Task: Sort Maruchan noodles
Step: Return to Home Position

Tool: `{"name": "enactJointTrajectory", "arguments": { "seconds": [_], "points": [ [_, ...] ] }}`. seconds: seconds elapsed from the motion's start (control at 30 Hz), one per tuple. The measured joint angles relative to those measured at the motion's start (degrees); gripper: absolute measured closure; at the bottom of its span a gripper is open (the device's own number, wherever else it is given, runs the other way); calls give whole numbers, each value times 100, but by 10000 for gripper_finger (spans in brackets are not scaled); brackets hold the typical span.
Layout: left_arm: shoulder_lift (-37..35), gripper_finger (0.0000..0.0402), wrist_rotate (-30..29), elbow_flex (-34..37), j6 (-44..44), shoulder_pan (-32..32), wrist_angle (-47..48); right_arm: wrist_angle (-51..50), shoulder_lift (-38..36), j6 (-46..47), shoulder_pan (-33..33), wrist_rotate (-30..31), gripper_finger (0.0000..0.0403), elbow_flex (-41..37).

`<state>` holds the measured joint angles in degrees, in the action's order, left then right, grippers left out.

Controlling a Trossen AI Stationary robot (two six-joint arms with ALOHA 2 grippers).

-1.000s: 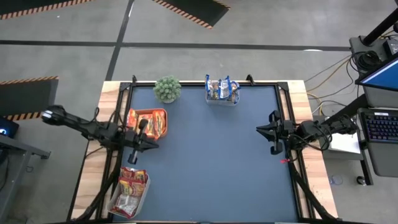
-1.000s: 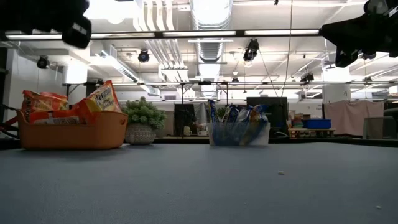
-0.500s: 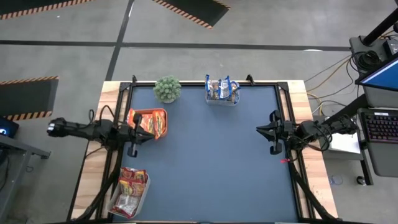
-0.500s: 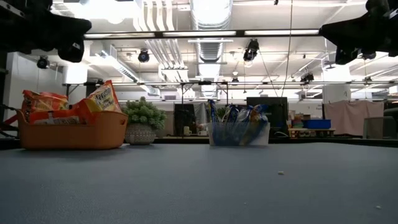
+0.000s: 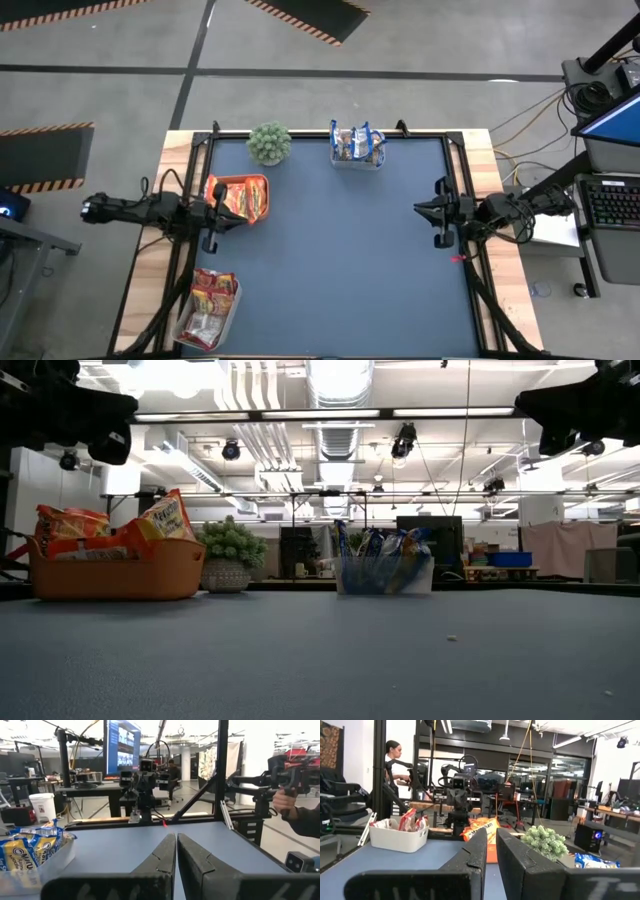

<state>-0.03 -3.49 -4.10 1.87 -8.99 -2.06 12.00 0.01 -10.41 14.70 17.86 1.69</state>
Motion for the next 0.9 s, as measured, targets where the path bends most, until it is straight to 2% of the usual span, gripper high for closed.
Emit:
{"name": "enactJointTrajectory", "arguments": {
  "seconds": [0.23, 0.47, 0.9],
  "points": [
    [106, 402, -33, 15, -17, 0, 127, 67, 6, -110, 0, 41, 370, -11],
    [123, 402, -49, 15, -129, 0, 138, -30, 129, 181, -2, 424, 370, -11],
    [129, 402, -52, 15, -130, 0, 131, -152, 162, 184, 0, 422, 370, -11]
  ]
}}
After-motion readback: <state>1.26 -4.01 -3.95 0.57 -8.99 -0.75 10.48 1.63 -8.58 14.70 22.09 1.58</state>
